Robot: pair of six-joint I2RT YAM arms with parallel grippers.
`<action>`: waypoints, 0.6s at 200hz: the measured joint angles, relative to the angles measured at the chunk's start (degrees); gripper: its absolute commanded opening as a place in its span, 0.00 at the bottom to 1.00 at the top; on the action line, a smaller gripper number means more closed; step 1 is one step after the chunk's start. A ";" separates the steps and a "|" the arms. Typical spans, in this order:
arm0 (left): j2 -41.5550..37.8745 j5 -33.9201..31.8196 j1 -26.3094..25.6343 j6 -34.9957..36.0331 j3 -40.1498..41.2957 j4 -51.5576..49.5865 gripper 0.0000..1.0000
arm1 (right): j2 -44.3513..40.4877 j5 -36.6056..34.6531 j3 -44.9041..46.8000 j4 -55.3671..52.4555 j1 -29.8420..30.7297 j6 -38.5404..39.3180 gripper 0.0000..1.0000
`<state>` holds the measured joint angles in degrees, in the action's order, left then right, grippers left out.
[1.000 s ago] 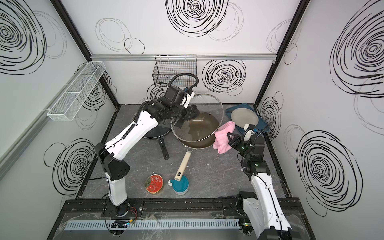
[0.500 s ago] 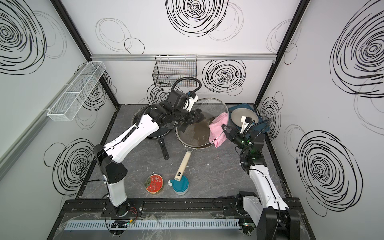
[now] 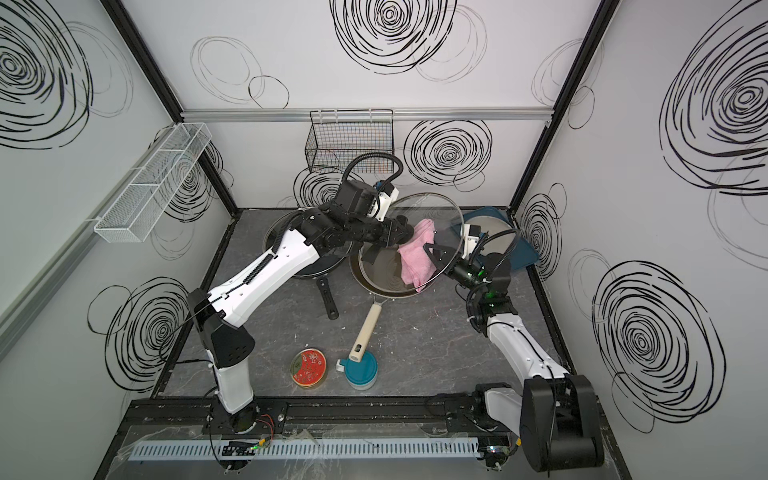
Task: Wipe the pot lid with a cloth
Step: Wipe the pot lid.
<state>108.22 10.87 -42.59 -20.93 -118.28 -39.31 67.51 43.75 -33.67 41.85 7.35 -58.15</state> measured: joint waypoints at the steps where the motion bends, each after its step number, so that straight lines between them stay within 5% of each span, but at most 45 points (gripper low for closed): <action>1: 0.00 0.02 -0.02 -0.02 0.00 0.02 0.00 | 0.15 0.00 -0.04 0.09 0.07 -0.02 0.00; 120: -0.07 2.21 -0.44 -6.91 2.80 8.68 0.00 | 10.51 -1.84 -0.59 16.39 6.29 -7.82 0.00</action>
<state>108.16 13.08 -43.03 -27.83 -115.48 -30.63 78.02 41.91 -34.26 58.24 13.65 -65.98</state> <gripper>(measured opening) 0.330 0.050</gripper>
